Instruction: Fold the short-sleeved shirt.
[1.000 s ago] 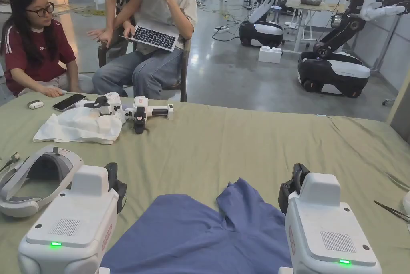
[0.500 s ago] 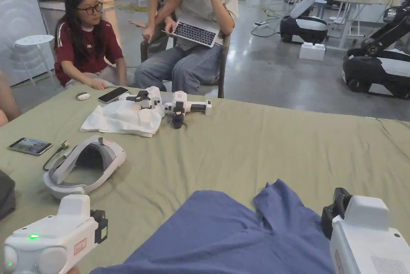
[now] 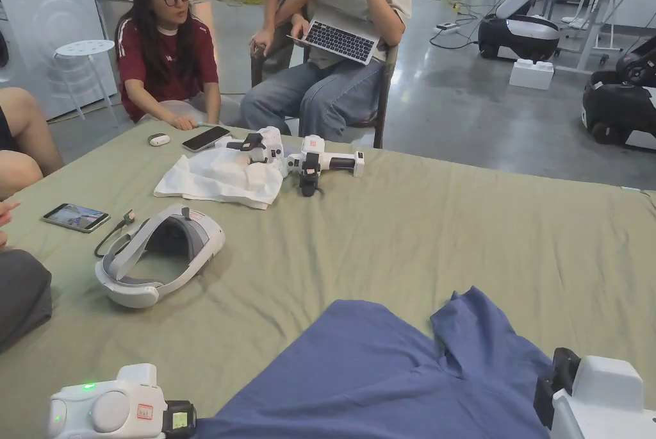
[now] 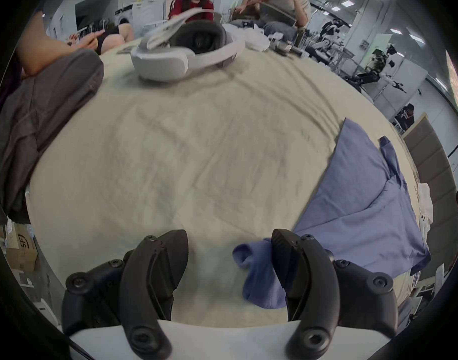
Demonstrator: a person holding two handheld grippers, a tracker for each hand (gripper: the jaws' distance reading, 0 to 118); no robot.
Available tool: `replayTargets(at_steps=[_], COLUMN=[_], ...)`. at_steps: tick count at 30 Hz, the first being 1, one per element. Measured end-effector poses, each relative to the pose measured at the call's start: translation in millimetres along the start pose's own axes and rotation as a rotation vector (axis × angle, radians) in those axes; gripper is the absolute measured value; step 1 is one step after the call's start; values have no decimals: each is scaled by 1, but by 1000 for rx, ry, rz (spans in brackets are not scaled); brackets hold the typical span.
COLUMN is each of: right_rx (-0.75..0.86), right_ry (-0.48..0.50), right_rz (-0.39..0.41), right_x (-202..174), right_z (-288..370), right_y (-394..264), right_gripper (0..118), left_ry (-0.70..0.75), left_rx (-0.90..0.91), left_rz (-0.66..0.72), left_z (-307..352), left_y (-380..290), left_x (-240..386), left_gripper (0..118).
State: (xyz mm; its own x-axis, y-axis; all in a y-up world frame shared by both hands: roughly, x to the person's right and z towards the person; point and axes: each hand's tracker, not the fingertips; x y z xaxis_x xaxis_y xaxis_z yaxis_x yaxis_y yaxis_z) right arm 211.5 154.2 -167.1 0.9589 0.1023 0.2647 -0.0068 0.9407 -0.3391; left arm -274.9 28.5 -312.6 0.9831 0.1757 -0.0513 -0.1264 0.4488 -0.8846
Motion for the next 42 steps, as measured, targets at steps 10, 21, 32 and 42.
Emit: replayTargets(at_steps=[10,21,32,42], right_rx=[-60,-172,-460,-663], right_ry=[8,49,71,136], right_rz=[4,-28,74,149], right_x=[1,23,69,71], right_z=[-18,-65,-196,-285], right_y=[-13,-17,-19,-36], right_gripper=[0,0,64,78], left_ry=[69,-101,-147,-95], left_rx=[52,147,216,191], left_rz=[-145,-22,-50,-60], left_z=[3,36,65,57], left_y=[-23,-12,-4,-3], left_x=[45,14,26,40], left_gripper=[4,0,0,0])
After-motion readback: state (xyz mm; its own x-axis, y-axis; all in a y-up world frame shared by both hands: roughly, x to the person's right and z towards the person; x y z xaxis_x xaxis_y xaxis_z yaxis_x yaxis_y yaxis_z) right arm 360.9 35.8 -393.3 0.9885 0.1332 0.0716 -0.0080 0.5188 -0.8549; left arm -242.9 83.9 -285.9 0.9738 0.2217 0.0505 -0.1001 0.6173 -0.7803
